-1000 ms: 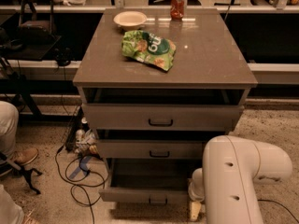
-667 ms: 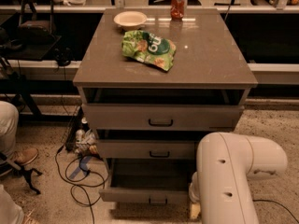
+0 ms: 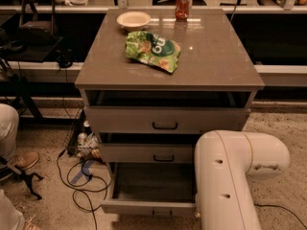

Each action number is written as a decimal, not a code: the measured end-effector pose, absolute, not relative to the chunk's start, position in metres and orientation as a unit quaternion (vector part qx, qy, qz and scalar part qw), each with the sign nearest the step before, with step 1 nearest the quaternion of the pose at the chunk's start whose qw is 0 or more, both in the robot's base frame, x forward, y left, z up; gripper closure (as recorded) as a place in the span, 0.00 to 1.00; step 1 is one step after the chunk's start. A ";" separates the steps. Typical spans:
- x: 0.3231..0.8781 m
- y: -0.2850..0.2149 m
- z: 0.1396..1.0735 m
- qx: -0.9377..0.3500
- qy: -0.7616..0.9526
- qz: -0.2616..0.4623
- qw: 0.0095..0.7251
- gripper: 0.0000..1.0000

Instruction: Open bottom drawer

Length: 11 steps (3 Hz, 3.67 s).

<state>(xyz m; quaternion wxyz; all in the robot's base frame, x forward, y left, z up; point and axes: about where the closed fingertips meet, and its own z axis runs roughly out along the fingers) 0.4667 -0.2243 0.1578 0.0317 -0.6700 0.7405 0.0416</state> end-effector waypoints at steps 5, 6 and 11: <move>0.425 -0.245 0.158 -0.642 0.762 0.052 0.062 0.83; 0.423 -0.245 0.157 -0.642 0.762 0.053 0.061 0.60; 0.434 -0.256 0.222 -0.647 0.759 0.006 0.070 0.00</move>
Offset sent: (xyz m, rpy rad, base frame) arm -0.0575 -0.0420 0.0048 0.0792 -0.0523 -0.1175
